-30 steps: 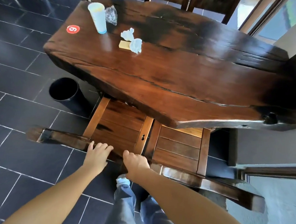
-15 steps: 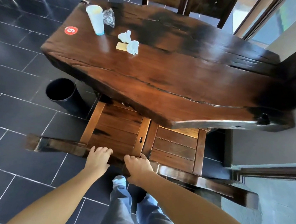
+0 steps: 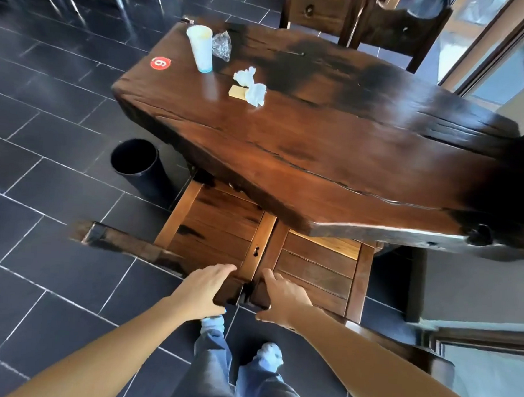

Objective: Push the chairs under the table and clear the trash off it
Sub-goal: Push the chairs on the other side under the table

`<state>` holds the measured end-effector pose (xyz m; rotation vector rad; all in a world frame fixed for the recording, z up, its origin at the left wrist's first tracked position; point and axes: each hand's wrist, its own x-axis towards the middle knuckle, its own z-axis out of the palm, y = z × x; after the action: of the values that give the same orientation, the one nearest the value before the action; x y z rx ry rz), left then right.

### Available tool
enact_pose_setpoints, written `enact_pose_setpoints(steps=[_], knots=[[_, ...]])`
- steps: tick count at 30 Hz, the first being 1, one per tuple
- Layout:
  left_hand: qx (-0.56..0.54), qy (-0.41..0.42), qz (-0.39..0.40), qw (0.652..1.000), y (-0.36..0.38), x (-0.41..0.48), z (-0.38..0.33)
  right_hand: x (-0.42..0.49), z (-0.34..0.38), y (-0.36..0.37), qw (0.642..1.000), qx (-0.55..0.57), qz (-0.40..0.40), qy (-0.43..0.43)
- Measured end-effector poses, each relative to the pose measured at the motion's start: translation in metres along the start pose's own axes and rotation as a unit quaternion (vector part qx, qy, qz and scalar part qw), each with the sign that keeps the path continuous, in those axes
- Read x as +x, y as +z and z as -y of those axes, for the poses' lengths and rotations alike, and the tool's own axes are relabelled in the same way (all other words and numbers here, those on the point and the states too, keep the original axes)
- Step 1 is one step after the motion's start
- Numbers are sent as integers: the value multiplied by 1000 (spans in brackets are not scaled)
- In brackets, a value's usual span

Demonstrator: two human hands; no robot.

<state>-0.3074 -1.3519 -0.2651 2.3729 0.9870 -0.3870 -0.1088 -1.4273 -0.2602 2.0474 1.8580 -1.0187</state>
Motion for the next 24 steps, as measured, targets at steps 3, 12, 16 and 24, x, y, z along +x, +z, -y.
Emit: enact_pose_setpoints(steps=[3, 12, 16, 24], knots=[[50, -11, -29, 998, 15, 0, -18, 5, 1, 4, 1000, 18, -17, 11], [101, -99, -111, 984, 33, 9, -36, -6, 6, 9, 998, 38, -36, 26], [89, -102, -110, 985, 36, 10, -36, -6, 11, 10, 1000, 0, -9, 20], [56, -102, -60, 991, 31, 12, -33, 11, 30, -6, 999, -25, 28, -33]])
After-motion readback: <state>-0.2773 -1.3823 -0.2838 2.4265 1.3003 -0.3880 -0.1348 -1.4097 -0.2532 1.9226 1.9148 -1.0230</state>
